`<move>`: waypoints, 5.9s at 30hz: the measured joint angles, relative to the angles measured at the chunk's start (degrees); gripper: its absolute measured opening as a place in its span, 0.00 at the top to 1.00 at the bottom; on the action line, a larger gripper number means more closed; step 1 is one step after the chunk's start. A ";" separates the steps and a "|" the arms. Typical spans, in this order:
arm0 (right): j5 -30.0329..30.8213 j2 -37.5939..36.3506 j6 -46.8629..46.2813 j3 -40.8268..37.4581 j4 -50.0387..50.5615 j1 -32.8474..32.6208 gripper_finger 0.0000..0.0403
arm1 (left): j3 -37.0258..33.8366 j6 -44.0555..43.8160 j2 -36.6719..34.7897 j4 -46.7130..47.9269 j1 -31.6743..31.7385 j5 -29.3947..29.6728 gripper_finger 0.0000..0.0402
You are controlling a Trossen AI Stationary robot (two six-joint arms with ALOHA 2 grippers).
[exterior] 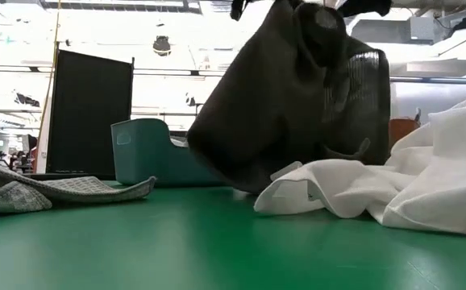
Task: Sort towels by color in basket
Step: Put the dark gray towel into the orange bin
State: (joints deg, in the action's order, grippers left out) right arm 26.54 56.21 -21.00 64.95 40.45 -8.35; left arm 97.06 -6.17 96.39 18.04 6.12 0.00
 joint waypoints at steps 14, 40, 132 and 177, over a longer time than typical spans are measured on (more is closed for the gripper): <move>-13.70 11.14 13.79 0.00 -24.90 7.55 0.27 | -0.01 -1.44 0.18 -20.23 1.48 -2.44 1.00; -14.63 11.93 23.38 2.34 -31.74 13.14 0.94 | 0.06 -11.02 -7.11 -21.50 6.99 10.29 0.63; -14.56 14.00 11.88 6.08 19.78 35.84 0.92 | -0.01 -16.10 -10.55 -3.67 8.06 7.48 0.40; -27.43 17.74 13.91 -10.40 17.59 41.89 0.39 | 0.01 -14.67 -10.57 -0.63 8.38 1.69 0.40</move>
State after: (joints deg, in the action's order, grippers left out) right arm -0.89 73.96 -7.08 54.55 58.04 33.54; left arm 97.08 -20.84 85.82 17.41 14.49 1.69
